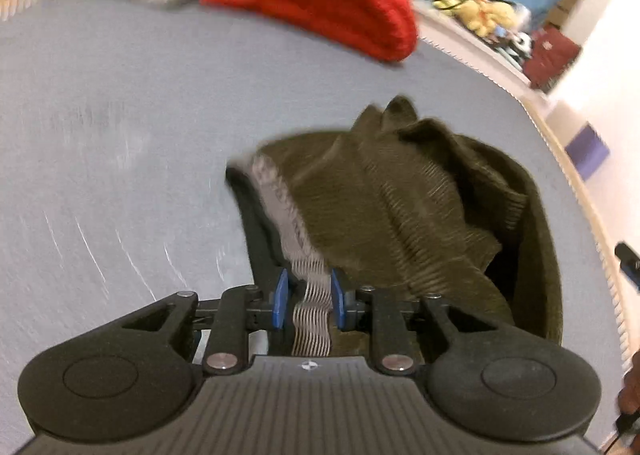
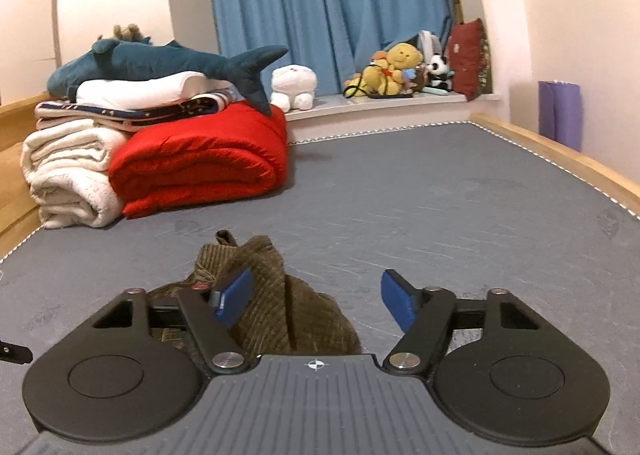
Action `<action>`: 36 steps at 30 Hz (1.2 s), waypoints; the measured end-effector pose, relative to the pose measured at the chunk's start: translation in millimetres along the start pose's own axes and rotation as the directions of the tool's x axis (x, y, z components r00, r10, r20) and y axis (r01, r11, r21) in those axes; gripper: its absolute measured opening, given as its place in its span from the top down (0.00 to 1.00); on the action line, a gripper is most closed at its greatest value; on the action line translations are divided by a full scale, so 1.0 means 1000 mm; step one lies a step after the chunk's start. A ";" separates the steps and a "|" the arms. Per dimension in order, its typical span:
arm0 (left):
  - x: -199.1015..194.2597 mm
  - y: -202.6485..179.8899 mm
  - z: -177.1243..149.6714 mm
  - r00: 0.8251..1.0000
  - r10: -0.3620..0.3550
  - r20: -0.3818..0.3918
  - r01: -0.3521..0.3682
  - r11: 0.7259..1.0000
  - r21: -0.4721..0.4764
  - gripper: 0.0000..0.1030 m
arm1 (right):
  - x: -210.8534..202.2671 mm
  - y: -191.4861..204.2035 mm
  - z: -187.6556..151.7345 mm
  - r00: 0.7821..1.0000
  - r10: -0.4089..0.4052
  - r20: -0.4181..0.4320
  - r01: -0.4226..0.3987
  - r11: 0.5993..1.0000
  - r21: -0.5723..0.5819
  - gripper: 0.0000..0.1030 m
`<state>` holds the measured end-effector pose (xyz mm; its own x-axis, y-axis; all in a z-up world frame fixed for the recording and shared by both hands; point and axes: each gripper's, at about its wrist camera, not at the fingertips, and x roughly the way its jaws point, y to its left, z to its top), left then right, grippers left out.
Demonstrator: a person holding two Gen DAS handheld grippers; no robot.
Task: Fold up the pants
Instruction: 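Grasp the striped waistband with the left tool while the right tool grasps a pant leg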
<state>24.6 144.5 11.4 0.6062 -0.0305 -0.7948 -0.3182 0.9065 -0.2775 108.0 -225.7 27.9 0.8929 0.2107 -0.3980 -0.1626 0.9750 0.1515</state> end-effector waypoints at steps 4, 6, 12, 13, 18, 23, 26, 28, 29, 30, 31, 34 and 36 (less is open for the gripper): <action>0.043 0.018 -0.001 0.993 -0.036 -0.113 0.022 0.992 -0.123 0.42 | 0.022 0.012 -0.007 0.995 0.069 -0.075 -0.068 0.998 0.013 0.24; 0.056 0.018 0.000 0.992 -0.016 -0.124 0.003 0.995 -0.102 0.30 | 0.033 0.023 -0.012 0.988 0.103 -0.115 -0.103 0.995 0.003 0.13; 0.096 0.015 0.001 0.988 0.004 -0.158 -0.022 0.993 -0.119 0.24 | 0.060 0.057 -0.026 0.973 0.124 -0.195 -0.144 0.985 -0.094 0.07; 0.101 0.012 -0.001 0.986 -0.005 -0.166 -0.015 0.993 -0.117 0.23 | 0.065 0.060 -0.028 0.970 0.123 -0.209 -0.149 0.983 -0.110 0.07; 0.116 -0.028 -0.011 0.983 0.082 -0.163 -0.069 0.994 0.088 0.12 | 0.088 0.068 -0.040 0.958 0.070 -0.279 -0.121 0.978 -0.169 0.07; 0.121 -0.039 -0.021 0.982 0.142 -0.124 -0.116 0.974 0.194 0.14 | 0.098 0.067 -0.048 0.952 0.014 -0.306 -0.070 0.982 -0.174 0.08; 0.115 -0.035 -0.020 0.984 0.140 -0.111 -0.116 0.972 0.204 0.31 | 0.097 0.066 -0.048 0.954 -0.005 -0.300 -0.055 0.980 -0.191 0.16; 0.107 -0.037 -0.021 0.984 0.151 -0.091 -0.125 0.960 0.249 0.44 | 0.096 0.064 -0.047 0.955 -0.030 -0.295 -0.032 0.978 -0.204 0.40; 0.103 -0.039 -0.020 0.984 0.160 -0.081 -0.133 0.953 0.271 0.49 | 0.095 0.062 -0.047 0.956 -0.038 -0.292 -0.023 0.979 -0.202 0.46; 0.098 -0.040 -0.020 0.985 0.156 -0.068 -0.131 0.949 0.286 0.52 | 0.094 0.058 -0.046 0.956 -0.040 -0.291 -0.017 0.981 -0.191 0.60; 0.093 -0.042 -0.021 0.987 0.151 -0.055 -0.129 0.947 0.293 0.59 | 0.093 0.053 -0.044 0.956 -0.044 -0.290 -0.009 0.984 -0.178 0.70; 0.068 -0.044 -0.019 0.993 0.116 0.006 -0.112 0.944 0.311 0.75 | 0.086 0.038 -0.039 0.961 -0.055 -0.271 0.019 0.991 -0.135 0.81; 0.049 -0.039 -0.016 0.996 0.079 0.035 -0.086 0.951 0.296 0.79 | 0.079 0.029 -0.034 0.964 -0.056 -0.258 0.028 0.993 -0.112 0.84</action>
<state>54.8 100.5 -25.0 0.6043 0.0560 -0.7948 -0.1393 0.9896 -0.0362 159.3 -178.6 -29.9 0.7618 0.1666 -0.6260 -0.1833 0.9823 0.0383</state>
